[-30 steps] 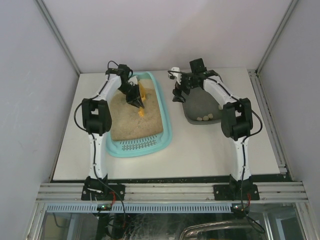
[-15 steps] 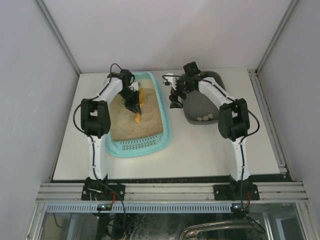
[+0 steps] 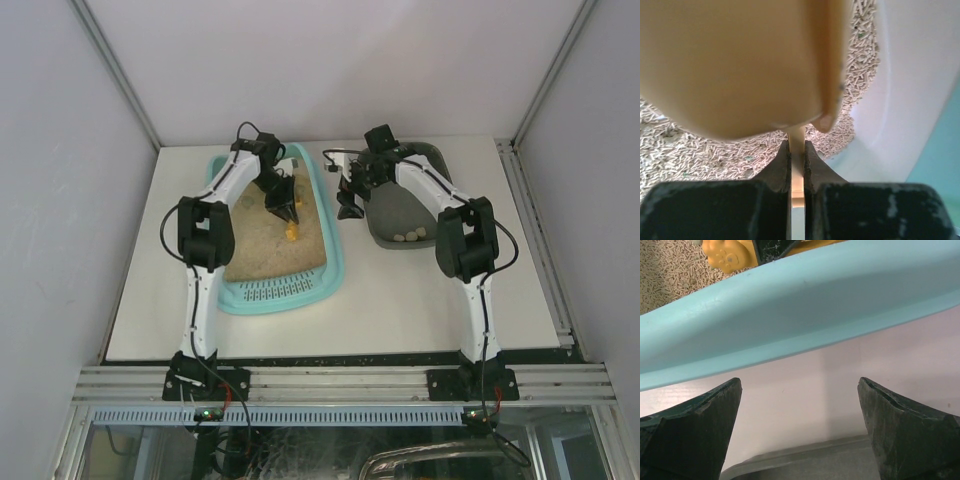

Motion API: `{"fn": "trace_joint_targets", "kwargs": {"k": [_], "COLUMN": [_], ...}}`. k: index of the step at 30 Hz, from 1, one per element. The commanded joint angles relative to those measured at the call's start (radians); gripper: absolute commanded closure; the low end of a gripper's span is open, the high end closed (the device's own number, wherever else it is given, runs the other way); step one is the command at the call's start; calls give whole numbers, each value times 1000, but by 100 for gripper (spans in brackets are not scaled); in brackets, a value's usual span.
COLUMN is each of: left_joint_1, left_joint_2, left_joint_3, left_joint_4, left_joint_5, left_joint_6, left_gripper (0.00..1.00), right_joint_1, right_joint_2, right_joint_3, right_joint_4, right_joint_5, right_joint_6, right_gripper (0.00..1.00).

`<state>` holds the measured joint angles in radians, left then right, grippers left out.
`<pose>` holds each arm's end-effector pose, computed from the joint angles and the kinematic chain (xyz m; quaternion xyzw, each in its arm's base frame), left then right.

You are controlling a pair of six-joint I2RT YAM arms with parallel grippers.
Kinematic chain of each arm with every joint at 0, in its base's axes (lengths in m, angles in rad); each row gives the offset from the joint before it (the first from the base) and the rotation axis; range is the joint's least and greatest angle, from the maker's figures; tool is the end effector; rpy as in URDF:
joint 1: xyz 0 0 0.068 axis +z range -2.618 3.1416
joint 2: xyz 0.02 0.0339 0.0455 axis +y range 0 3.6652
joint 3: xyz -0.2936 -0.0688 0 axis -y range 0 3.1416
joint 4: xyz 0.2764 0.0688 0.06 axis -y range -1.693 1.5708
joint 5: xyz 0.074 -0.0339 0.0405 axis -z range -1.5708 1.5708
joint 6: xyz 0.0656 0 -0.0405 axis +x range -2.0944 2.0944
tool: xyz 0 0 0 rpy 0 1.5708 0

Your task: Clean the litter box

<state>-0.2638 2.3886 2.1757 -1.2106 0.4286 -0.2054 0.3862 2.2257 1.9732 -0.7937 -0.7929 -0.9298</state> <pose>0.5110 -0.1663 0.1823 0.0441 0.9736 -0.2230 0.0206 0.4841 0.2473 0.2315 -0.6240 0.6437 0.2950 0.3305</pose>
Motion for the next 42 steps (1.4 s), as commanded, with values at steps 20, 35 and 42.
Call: {"fn": "trace_joint_targets", "kwargs": {"k": [20, 35, 42], "left_joint_1": [12, 131, 133], "left_joint_2": [-353, -636, -794], "left_joint_3": [-569, -878, -1016], "left_joint_4": [470, 770, 821], "left_joint_5": [381, 462, 487], "left_joint_6": [-34, -205, -224], "left_gripper": [100, 100, 100], "right_joint_1": [3, -6, -12], "right_joint_2": [-32, -107, -143], "right_joint_3": [6, -127, -147], "right_joint_4": [-25, 21, 10], "right_joint_5": [-53, -53, -82], "right_joint_6": [-7, -22, 2], "right_gripper": [0, 0, 0]}}
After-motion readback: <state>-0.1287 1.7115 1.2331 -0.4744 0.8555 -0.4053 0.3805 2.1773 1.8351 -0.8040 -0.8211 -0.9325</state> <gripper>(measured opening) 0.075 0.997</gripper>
